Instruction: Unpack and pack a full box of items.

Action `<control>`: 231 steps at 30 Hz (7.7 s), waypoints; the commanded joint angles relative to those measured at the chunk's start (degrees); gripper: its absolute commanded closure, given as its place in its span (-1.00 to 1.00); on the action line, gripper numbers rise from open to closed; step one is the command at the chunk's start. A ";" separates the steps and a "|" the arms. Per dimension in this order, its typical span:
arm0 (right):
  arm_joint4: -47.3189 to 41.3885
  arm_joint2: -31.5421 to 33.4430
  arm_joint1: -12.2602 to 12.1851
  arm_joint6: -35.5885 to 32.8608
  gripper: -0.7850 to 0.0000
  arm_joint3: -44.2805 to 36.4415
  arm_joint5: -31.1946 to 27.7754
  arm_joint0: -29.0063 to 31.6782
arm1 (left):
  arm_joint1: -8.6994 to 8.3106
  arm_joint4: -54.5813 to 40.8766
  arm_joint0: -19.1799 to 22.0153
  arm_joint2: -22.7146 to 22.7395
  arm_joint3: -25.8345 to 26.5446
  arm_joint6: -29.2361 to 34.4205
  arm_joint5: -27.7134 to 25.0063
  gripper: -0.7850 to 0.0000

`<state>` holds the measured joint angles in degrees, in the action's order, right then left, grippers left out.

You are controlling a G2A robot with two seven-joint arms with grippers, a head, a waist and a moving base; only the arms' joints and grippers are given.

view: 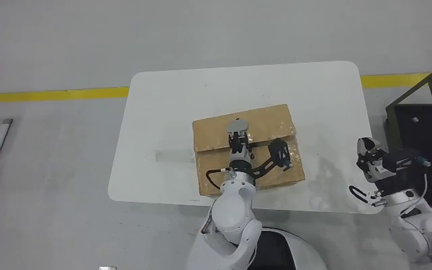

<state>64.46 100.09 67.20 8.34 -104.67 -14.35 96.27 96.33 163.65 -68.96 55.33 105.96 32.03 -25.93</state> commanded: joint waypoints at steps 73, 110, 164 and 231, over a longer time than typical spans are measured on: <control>-0.11 1.51 0.60 -2.01 0.73 0.30 -0.85 -1.19 | 5.09 5.78 30.21 -2.77 -38.80 1.83 16.60 -1.00; 2.82 -16.77 1.78 -6.45 1.00 7.95 -6.68 -11.91 | 0.86 4.91 -7.57 11.52 15.62 -5.54 3.55 -1.00; -37.91 4.67 -2.08 -44.78 1.00 -10.56 -21.76 -5.43 | -0.39 3.09 -12.89 17.29 18.72 -5.26 7.67 -1.00; -53.22 -16.39 -6.61 -76.70 0.32 5.22 -16.98 -34.55 | -0.39 3.09 -12.89 17.29 18.72 -5.26 7.67 -1.00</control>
<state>12.77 84.37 60.67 -67.24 -99.46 -30.56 61.72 95.94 166.75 -81.85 72.62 124.68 26.77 -18.27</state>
